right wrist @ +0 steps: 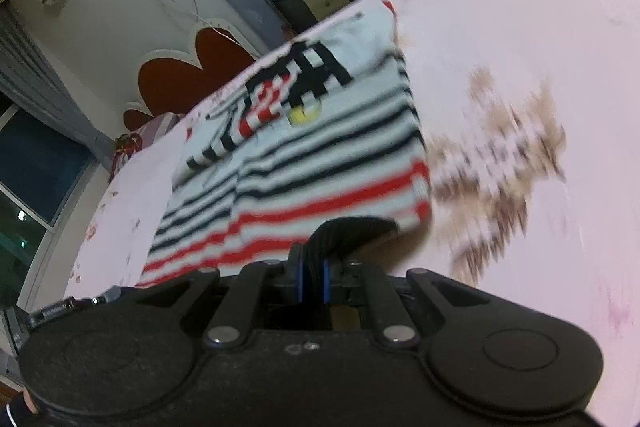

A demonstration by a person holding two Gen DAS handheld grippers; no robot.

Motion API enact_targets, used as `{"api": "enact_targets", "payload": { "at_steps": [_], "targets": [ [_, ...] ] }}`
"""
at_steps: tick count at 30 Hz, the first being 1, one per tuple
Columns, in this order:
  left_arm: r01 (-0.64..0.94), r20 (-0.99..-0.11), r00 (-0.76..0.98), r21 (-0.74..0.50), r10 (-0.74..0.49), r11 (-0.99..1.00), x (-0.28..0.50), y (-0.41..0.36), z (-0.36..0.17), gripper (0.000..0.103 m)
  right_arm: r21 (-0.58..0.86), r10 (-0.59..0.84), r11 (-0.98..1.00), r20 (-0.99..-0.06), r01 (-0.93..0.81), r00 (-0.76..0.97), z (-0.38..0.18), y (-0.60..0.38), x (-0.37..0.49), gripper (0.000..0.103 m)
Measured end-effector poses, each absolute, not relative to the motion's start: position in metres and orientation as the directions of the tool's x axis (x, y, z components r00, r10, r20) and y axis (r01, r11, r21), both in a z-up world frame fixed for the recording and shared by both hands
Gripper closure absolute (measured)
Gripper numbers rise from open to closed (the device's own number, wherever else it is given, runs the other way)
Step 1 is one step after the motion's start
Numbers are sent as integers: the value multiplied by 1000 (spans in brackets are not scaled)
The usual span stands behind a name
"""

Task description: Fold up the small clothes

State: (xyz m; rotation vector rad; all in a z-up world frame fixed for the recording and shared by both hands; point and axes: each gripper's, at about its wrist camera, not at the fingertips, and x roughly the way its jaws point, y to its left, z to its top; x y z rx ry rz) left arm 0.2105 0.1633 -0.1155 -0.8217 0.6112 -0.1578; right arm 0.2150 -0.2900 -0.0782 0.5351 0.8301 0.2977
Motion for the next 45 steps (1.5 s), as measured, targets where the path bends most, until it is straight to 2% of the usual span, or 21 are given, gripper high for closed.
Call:
{"api": "enact_targets", "payload": {
  "at_steps": [7,14,23,27,28,30,31,32,33,34,35,36,37,39,41,43,45],
  "targets": [
    [-54,-374,866,-728,-331,683,294,167,-73,96,529,432,844,-574,-87,695,-45,-292,287,94],
    [-61,-388,868,-701,-309,710,412,172,-59,96,597,455,800,-536,-62,711,-33,-307,401,94],
    [-149,-522,813,-615,-257,775,545,173,-99,96,641,484,768,-598,18,638,-95,-313,558,94],
    [-155,-543,799,-601,-258,784,571,173,-117,95,634,496,773,-613,9,615,-124,-310,589,92],
    [-134,-535,806,-583,-255,801,574,170,-116,95,638,506,770,-599,-12,621,-127,-310,591,89],
    [-87,-517,819,-540,-248,837,575,164,-112,87,638,510,769,-574,-41,641,-131,-310,590,81],
    [-80,-515,825,-515,-233,854,576,162,-109,64,642,512,765,-557,-52,653,-131,-311,588,77],
    [-88,-511,835,-487,-202,869,573,161,-106,33,647,515,760,-545,-59,662,-130,-312,587,73],
    [-92,-491,857,-450,-160,888,568,159,-100,23,651,511,757,-526,-65,679,-127,-314,585,68],
    [-73,-466,871,-436,-156,897,564,162,-96,22,647,493,759,-505,-67,708,-123,-317,580,51],
    [-63,-463,872,-431,-160,900,564,165,-94,22,635,464,770,-483,-68,742,-119,-320,575,40],
    [-59,-476,865,-411,-159,910,566,166,-92,22,624,452,778,-474,-74,756,-114,-323,575,41],
    [-48,-493,855,-388,-163,921,568,167,-90,24,606,452,790,-477,-90,754,-111,-324,575,44],
    [-36,-550,817,-349,-173,937,578,166,-92,36,564,459,815,-496,-128,737,-108,-320,578,50],
    [-22,-599,777,-332,-192,943,587,164,-97,40,471,430,868,-553,-158,714,-106,-309,583,55],
    [-14,-649,736,-296,-191,955,596,156,-105,44,396,407,899,-592,-189,695,-106,-296,586,55],
    [-25,-682,719,-217,-133,976,600,147,-110,56,284,349,936,-652,-210,673,-108,-279,591,57]
  ]
}}
